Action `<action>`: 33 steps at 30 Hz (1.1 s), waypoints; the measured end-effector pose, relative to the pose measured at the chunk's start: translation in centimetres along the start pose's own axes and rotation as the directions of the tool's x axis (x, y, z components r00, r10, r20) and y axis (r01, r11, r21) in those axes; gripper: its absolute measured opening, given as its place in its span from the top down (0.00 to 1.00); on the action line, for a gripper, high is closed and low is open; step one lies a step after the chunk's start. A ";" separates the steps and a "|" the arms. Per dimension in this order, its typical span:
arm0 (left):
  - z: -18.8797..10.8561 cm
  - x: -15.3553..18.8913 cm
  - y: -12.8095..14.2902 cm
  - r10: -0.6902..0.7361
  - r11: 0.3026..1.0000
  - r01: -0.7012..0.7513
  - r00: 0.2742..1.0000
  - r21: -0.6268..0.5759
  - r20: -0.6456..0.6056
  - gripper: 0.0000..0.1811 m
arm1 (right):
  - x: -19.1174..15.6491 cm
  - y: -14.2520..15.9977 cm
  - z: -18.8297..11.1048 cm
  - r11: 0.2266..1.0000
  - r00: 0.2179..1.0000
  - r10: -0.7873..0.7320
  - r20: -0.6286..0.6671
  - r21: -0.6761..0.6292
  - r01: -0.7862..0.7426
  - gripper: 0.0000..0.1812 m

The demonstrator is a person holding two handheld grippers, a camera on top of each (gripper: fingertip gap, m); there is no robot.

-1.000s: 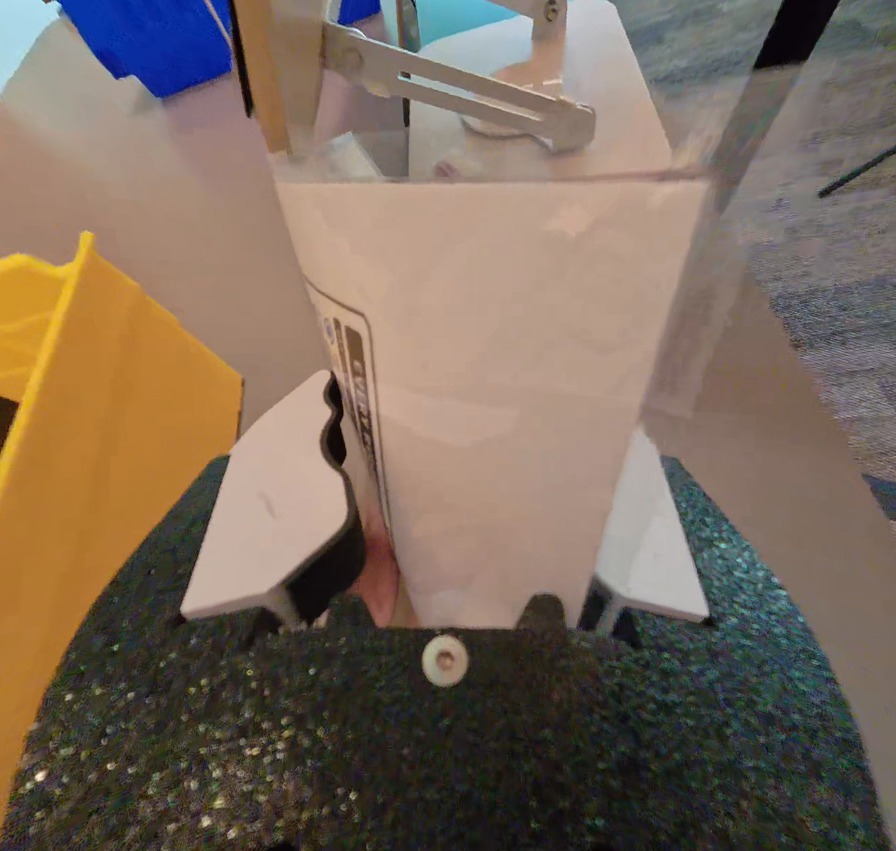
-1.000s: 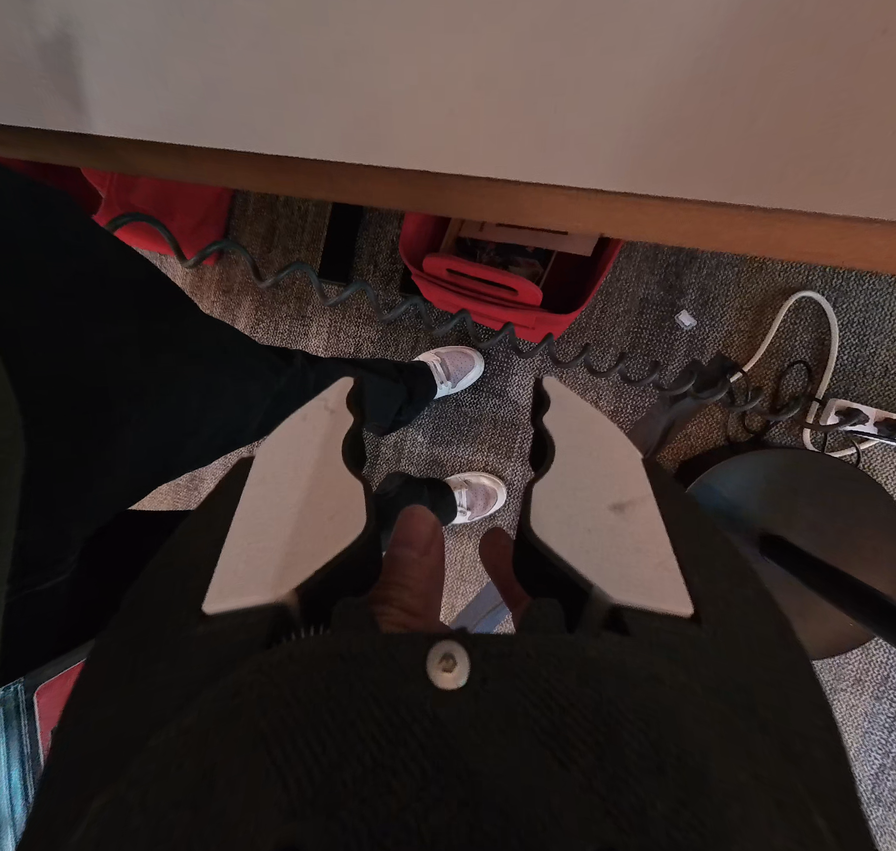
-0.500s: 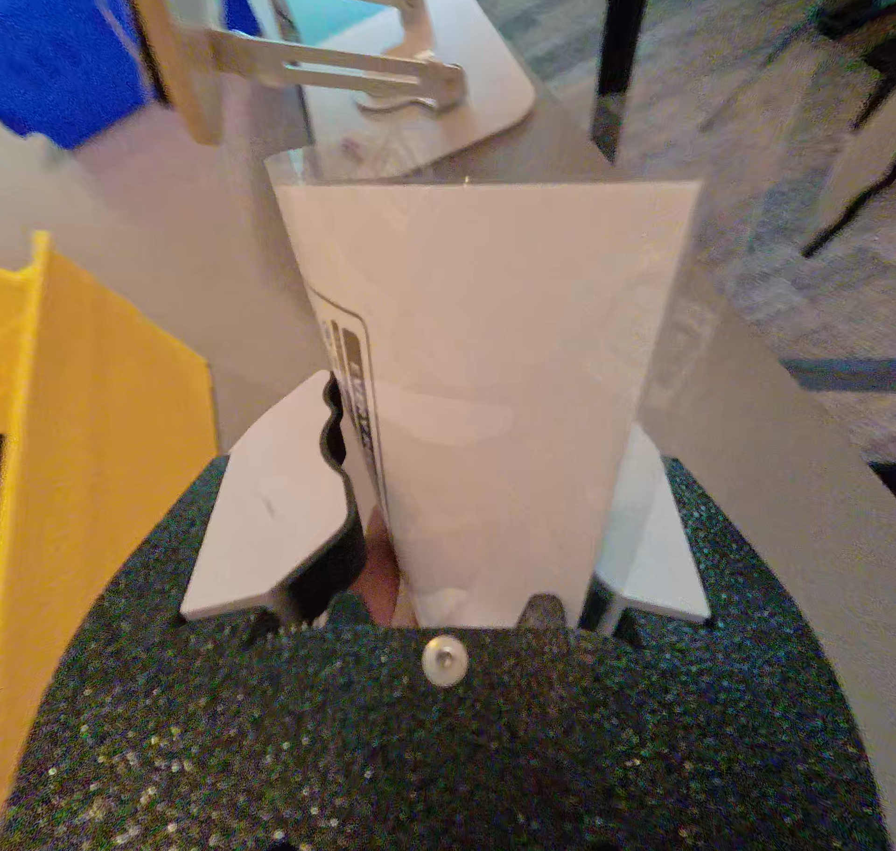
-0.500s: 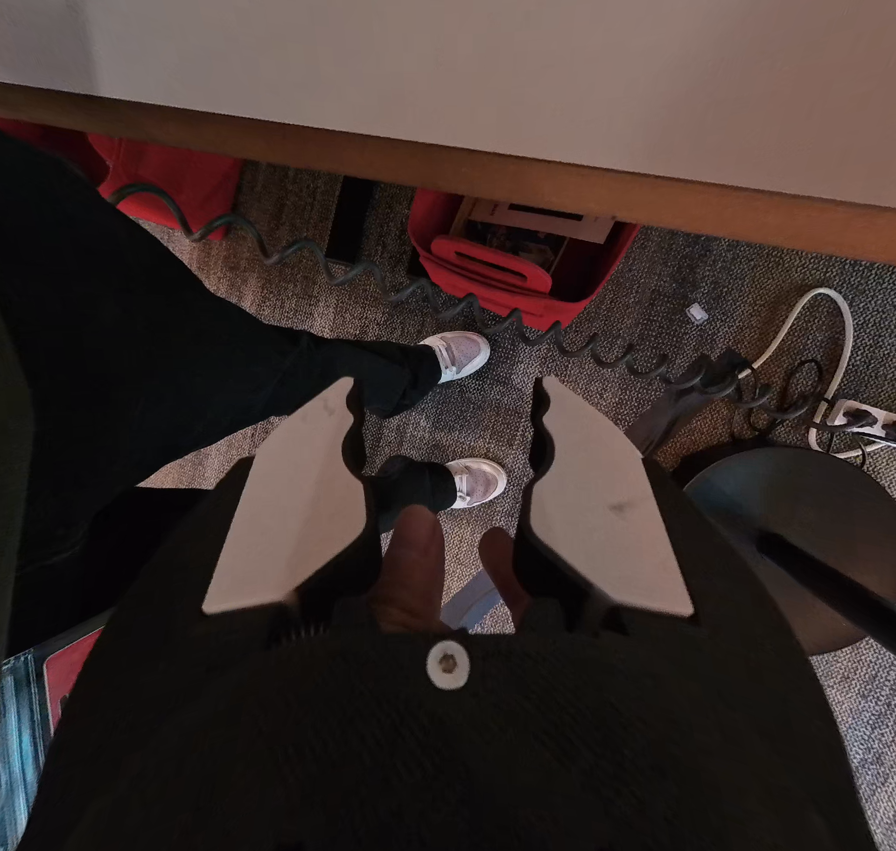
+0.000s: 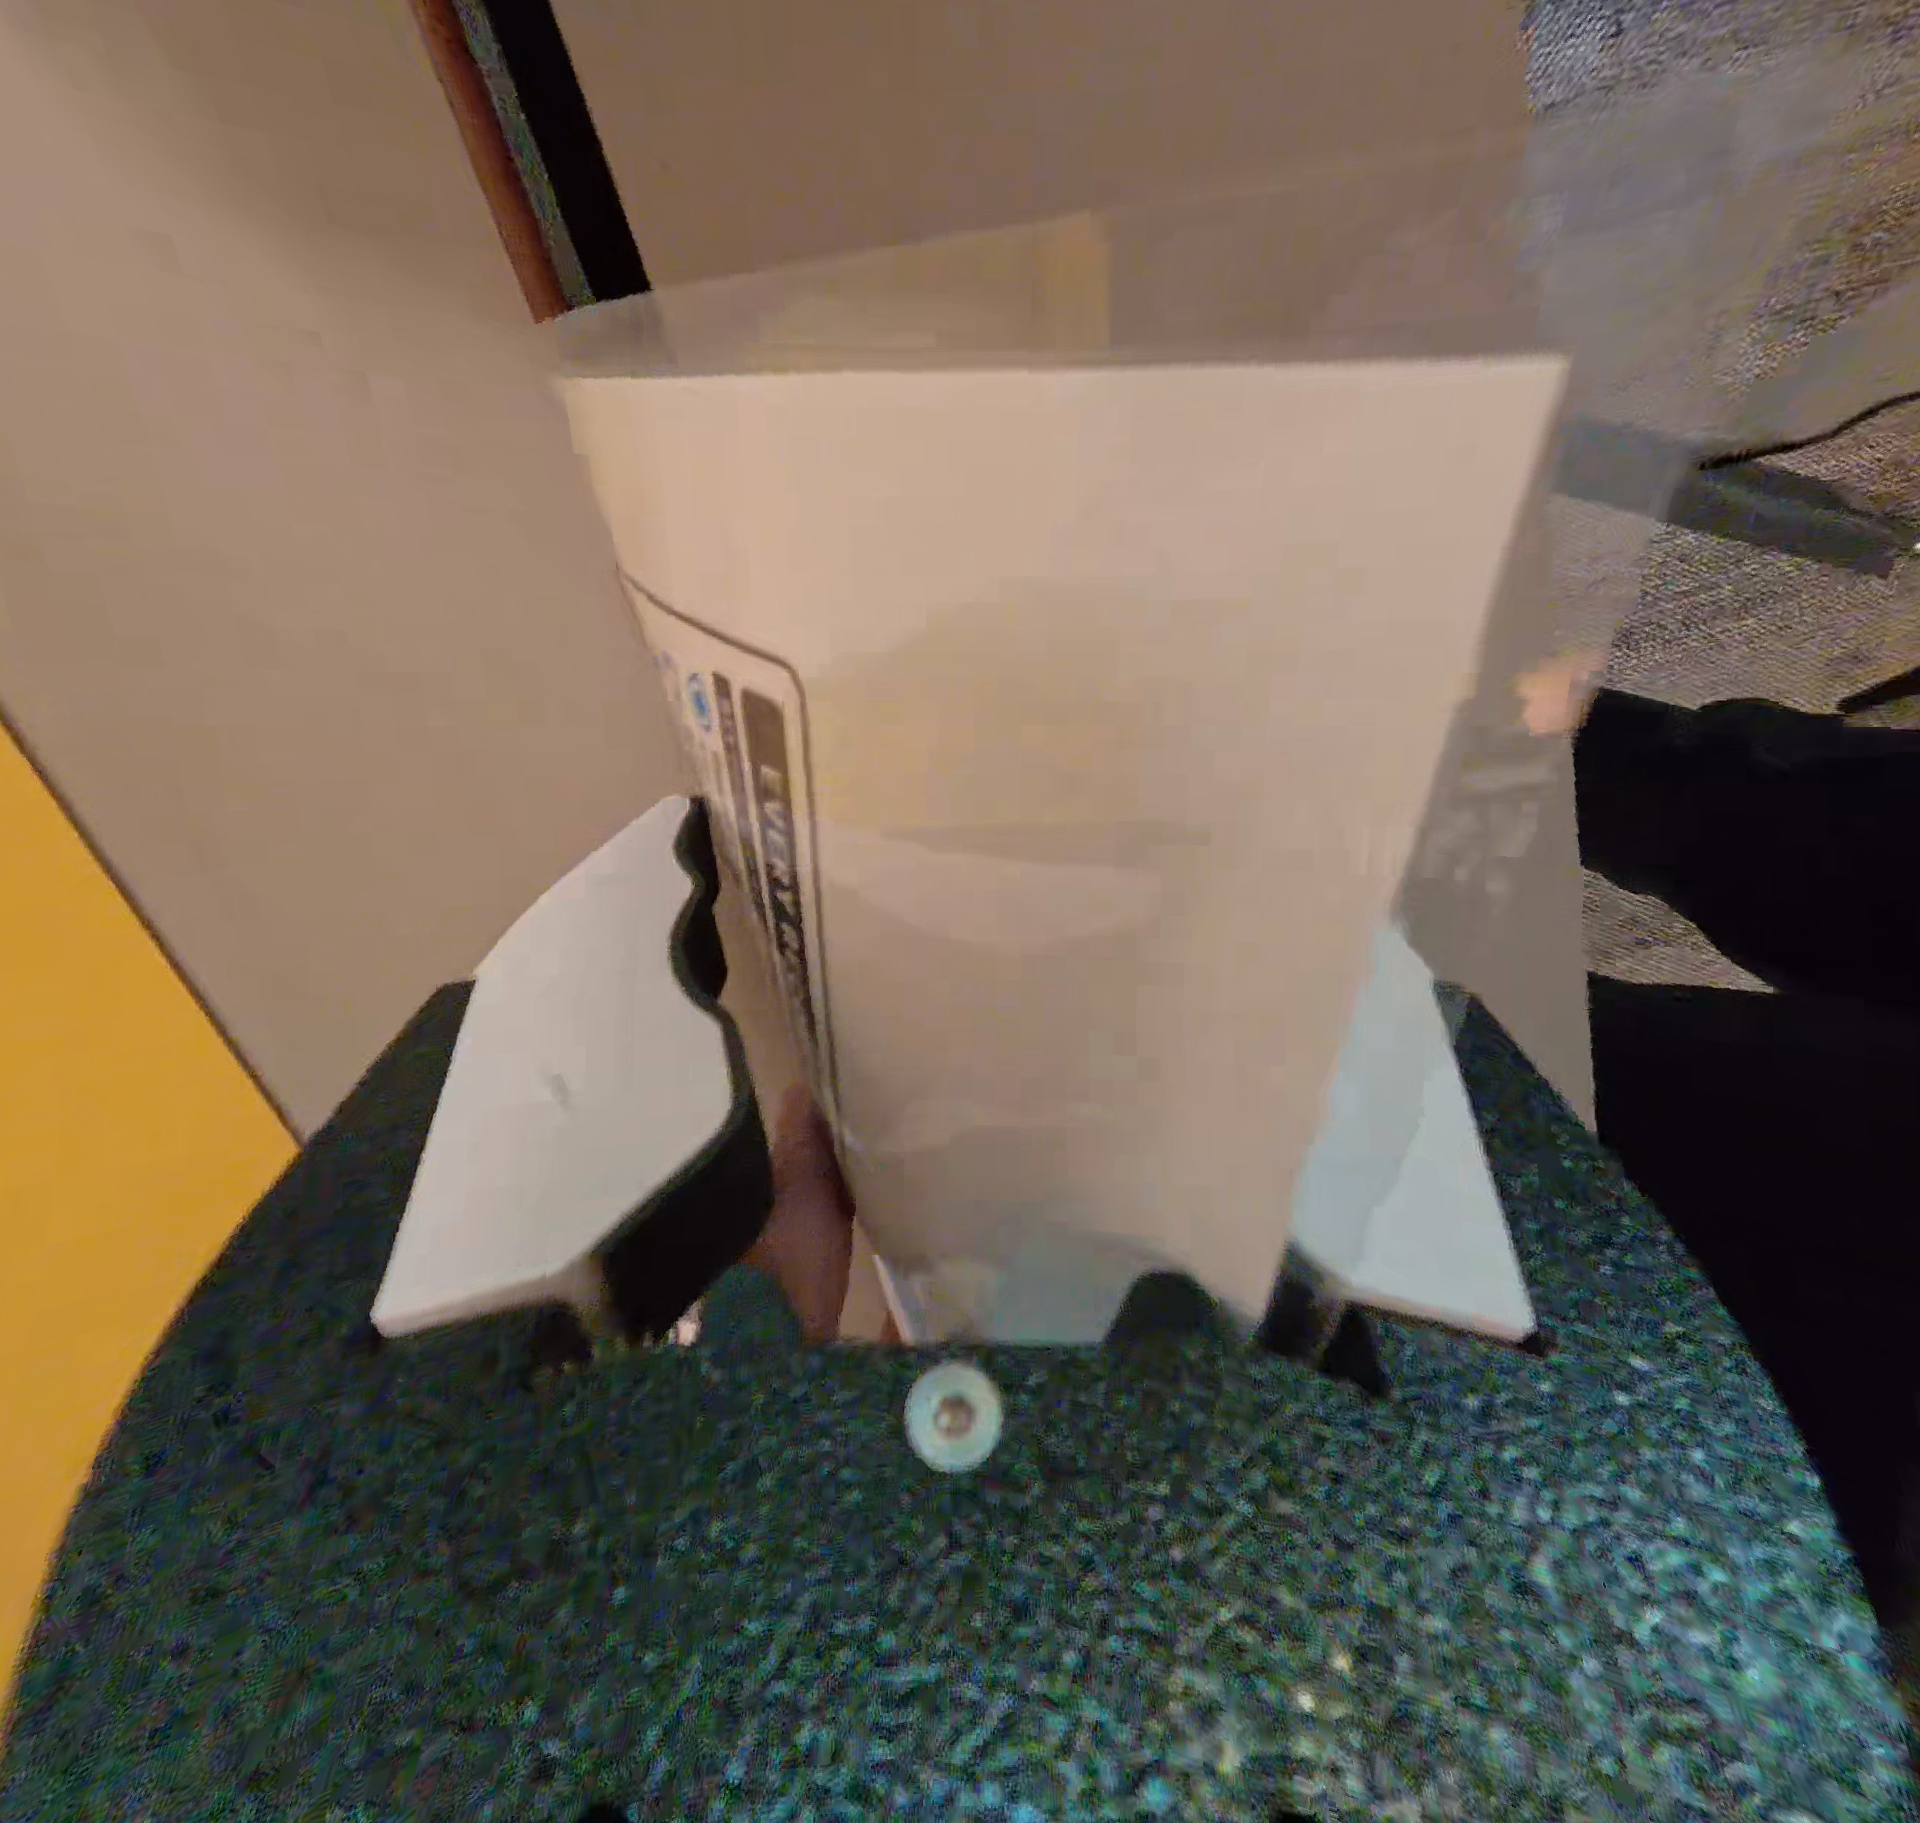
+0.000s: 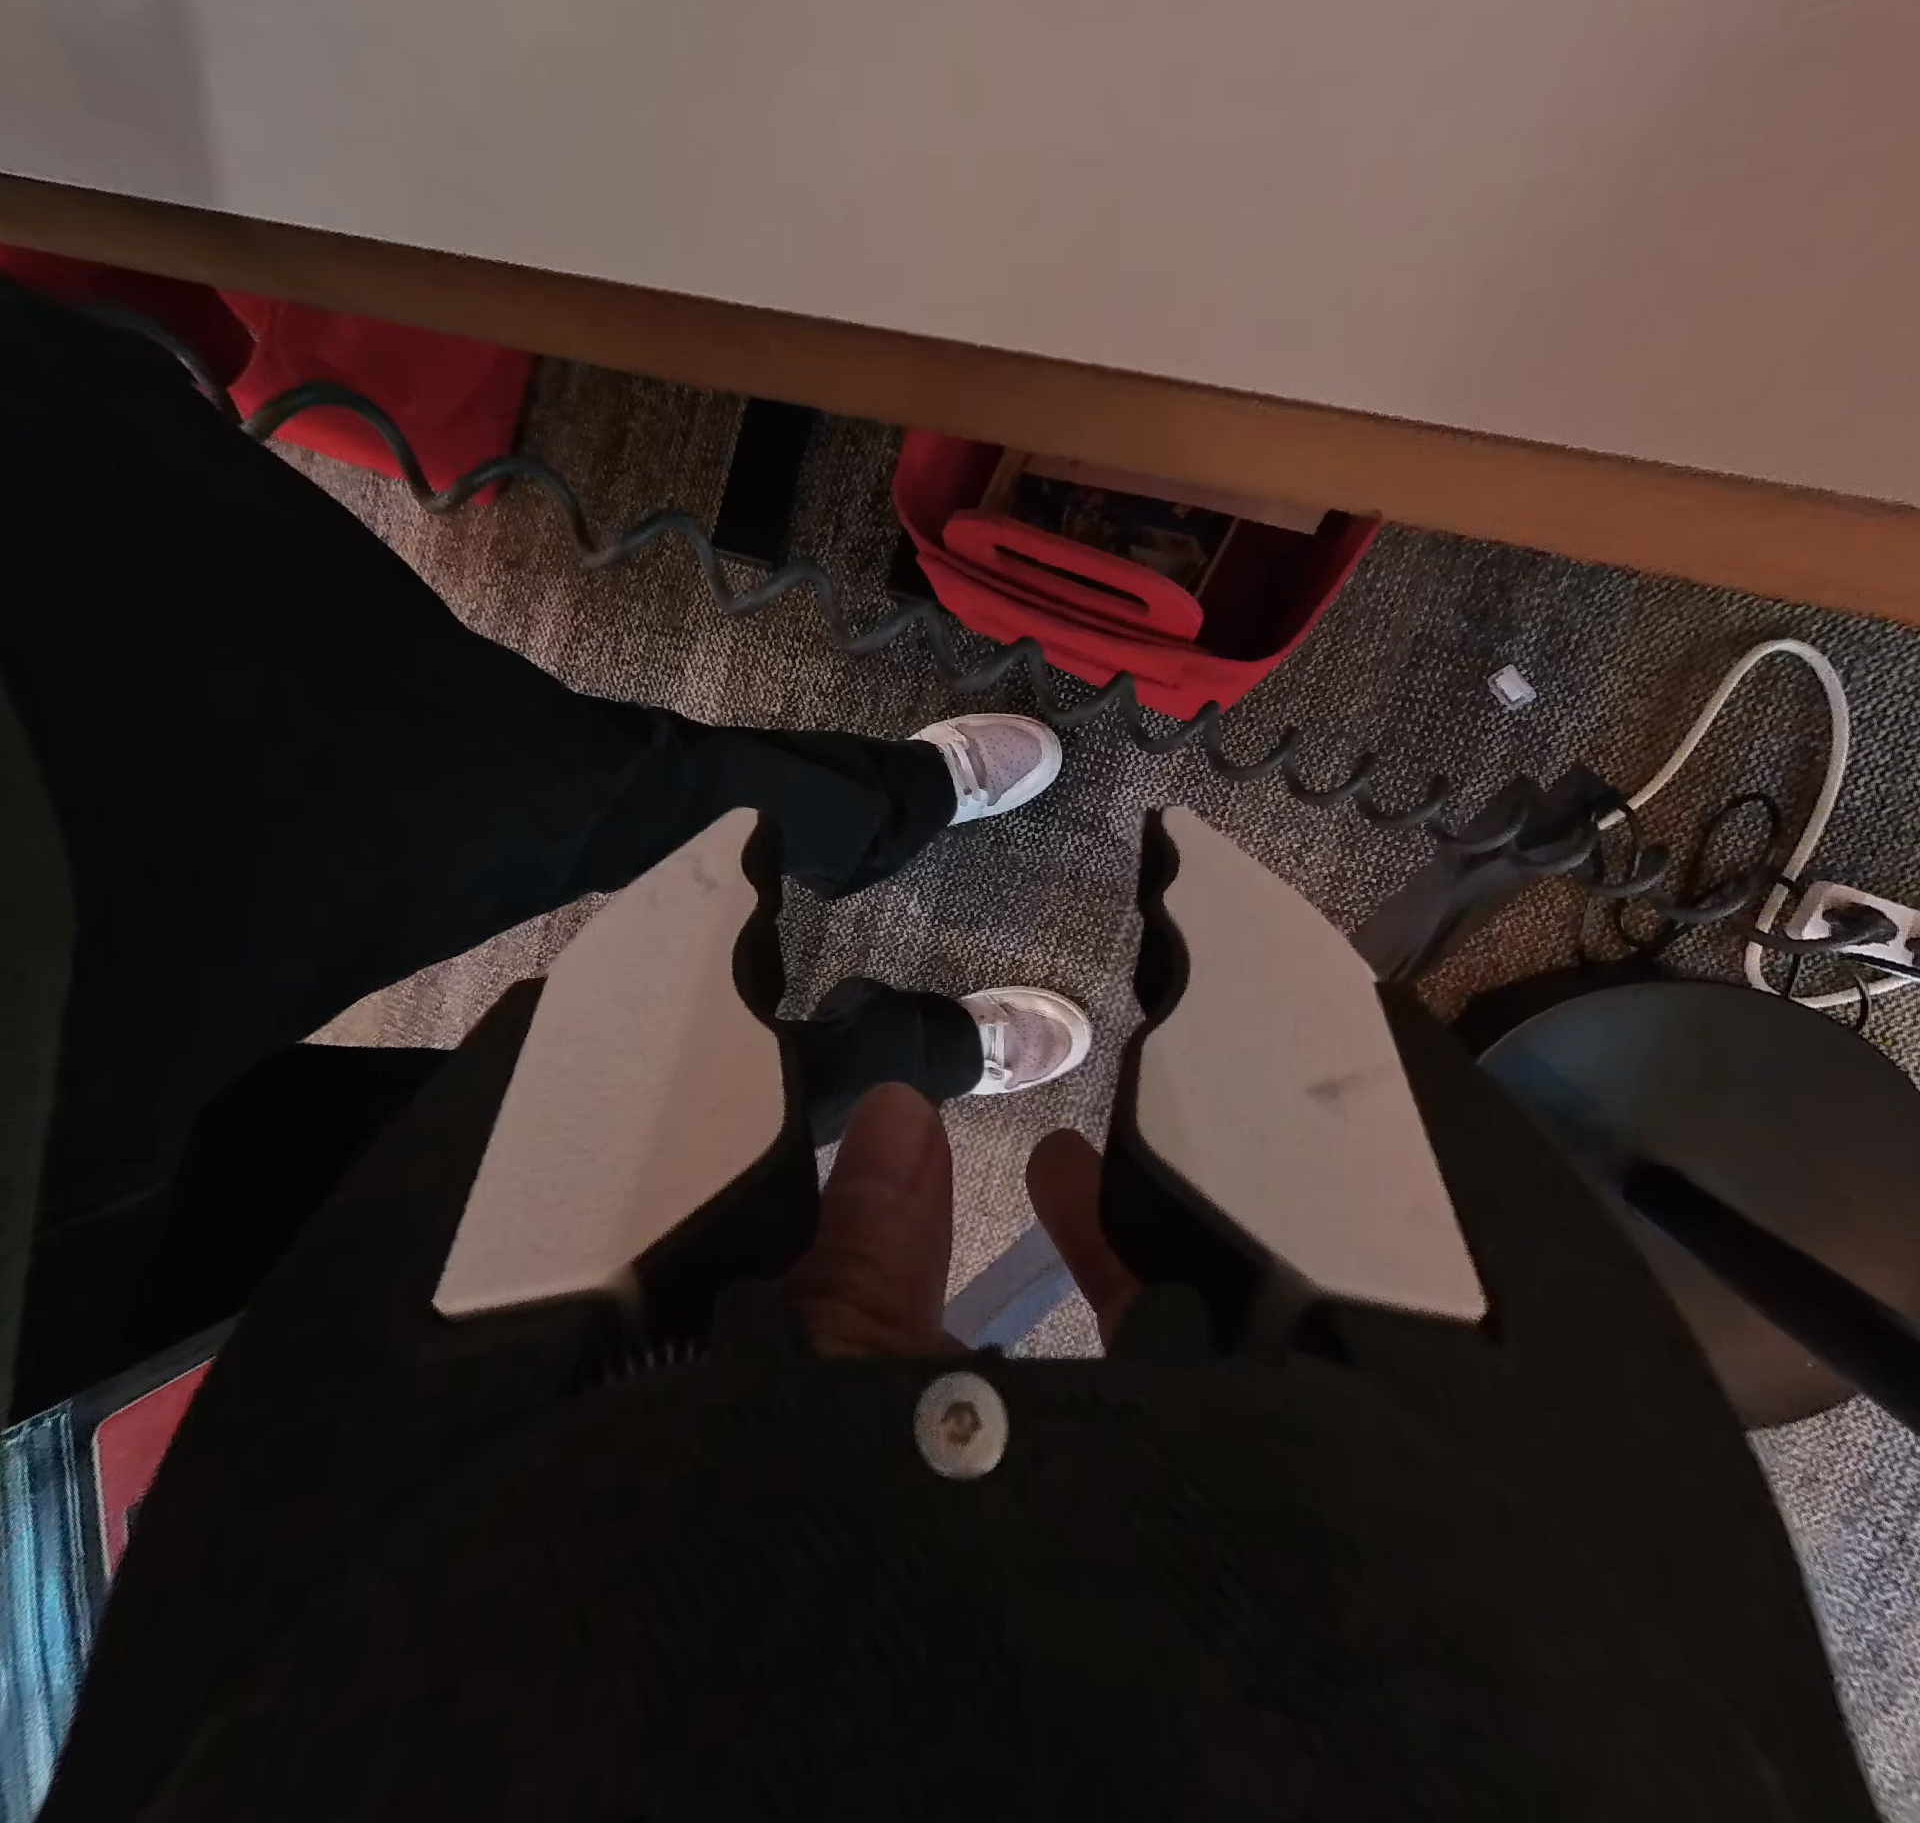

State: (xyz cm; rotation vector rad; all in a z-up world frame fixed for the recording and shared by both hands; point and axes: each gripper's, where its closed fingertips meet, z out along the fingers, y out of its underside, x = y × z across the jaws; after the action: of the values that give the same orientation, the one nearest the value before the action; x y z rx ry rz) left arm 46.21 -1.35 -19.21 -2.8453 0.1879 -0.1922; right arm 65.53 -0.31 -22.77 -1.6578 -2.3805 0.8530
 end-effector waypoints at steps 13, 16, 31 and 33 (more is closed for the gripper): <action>-0.5 -2.4 -1.4 -0.153 0.984 0.168 0.966 -0.054 0.209 0.55 | -0.6 0.9 -0.2 0.999 0.999 0.039 -0.017 0.015 -0.038 0.63; -0.5 -1.8 -0.1 -0.095 0.978 0.138 0.962 -0.157 0.257 0.56 | -0.6 0.5 -0.2 0.999 0.999 0.038 -0.018 0.025 -0.037 0.63; 0.0 -4.1 0.2 -0.282 0.959 0.273 0.942 0.070 0.180 0.58 | 2.2 1.8 -0.5 0.996 0.990 0.092 -0.108 -0.005 -0.093 0.42; -0.8 -4.2 0.1 -0.301 0.953 0.294 0.942 0.069 0.147 0.58 | 2.5 1.8 -0.6 0.991 0.985 0.131 -0.111 0.010 -0.130 0.40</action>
State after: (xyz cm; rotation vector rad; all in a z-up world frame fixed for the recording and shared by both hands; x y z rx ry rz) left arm 41.98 -1.09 -18.96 -2.8123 -0.2783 -0.0324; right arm 66.25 2.64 -23.70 -1.8266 -2.2175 0.7596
